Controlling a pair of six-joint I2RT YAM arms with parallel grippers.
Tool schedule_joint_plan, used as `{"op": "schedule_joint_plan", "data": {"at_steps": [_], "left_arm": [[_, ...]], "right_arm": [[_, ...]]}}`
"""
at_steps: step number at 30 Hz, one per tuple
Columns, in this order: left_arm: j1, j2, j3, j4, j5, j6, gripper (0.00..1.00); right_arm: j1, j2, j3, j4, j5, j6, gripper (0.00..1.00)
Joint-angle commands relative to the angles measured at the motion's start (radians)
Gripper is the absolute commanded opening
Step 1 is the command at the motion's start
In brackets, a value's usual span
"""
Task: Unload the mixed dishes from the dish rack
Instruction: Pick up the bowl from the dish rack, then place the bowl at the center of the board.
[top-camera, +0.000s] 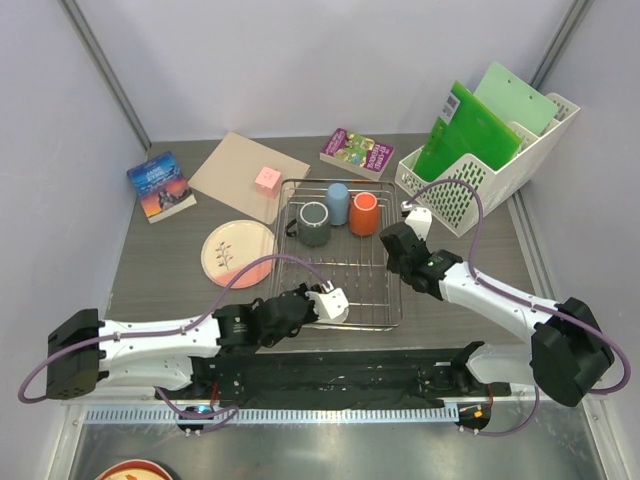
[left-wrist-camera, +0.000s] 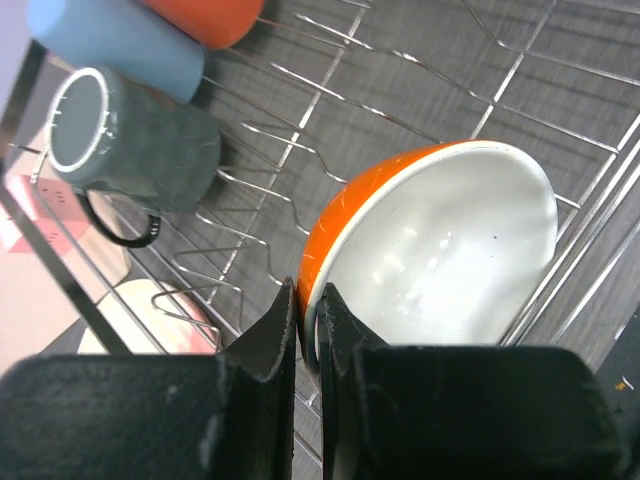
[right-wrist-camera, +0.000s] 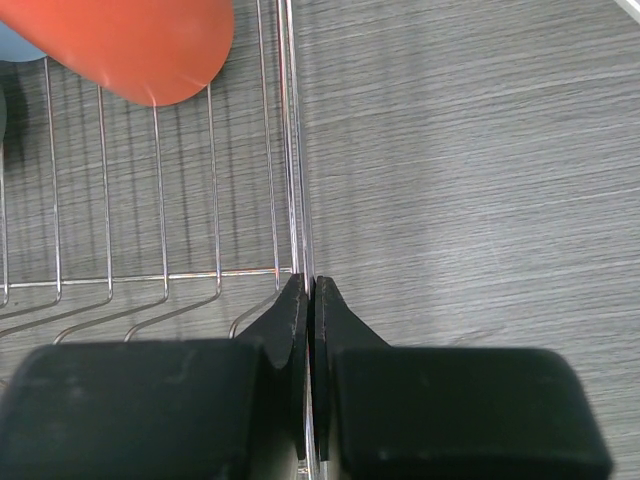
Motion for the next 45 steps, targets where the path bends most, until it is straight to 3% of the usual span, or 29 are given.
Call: {"op": "schedule_joint_plan", "data": {"at_steps": [1, 9, 14, 24, 28, 31, 32, 33, 41, 45], "left_arm": [[-0.041, -0.061, 0.001, 0.175, -0.111, 0.044, 0.00], [-0.117, -0.107, -0.001, 0.196, -0.207, 0.125, 0.00], [-0.121, -0.130, 0.065, 0.115, -0.213, 0.101, 0.00], [-0.123, -0.162, 0.246, -0.087, -0.228, -0.086, 0.00], [-0.091, -0.157, 0.332, -0.174, -0.285, -0.266, 0.00], [0.059, -0.127, 0.471, -0.400, -0.250, -0.451, 0.00], [0.113, -0.121, 0.502, -0.450, -0.178, -0.567, 0.00], [0.220, -0.116, 0.545, -0.533, -0.138, -0.610, 0.00], [0.633, -0.076, 0.625, -0.733, 0.124, -0.905, 0.00], [0.898, -0.036, 0.552, -0.750, 0.331, -0.989, 0.00]], "right_arm": [[0.001, 0.023, -0.024, 0.037, -0.017, 0.094, 0.01], [-0.001, 0.017, -0.030, 0.037, -0.014, 0.105, 0.01], [-0.001, -0.002, -0.029, 0.031, -0.010, 0.094, 0.01], [-0.001, -0.020, -0.014, -0.003, 0.006, 0.066, 0.01], [-0.001, -0.029, -0.014, -0.015, 0.012, 0.053, 0.01], [-0.001, -0.041, -0.009, -0.041, 0.015, 0.040, 0.01], [-0.002, -0.045, -0.007, -0.050, 0.016, 0.033, 0.01], [-0.002, -0.046, 0.000, -0.075, 0.019, 0.029, 0.01], [-0.002, -0.115, 0.003, -0.173, 0.053, -0.015, 0.01], [-0.004, -0.153, 0.000, -0.211, 0.072, -0.020, 0.01]]}}
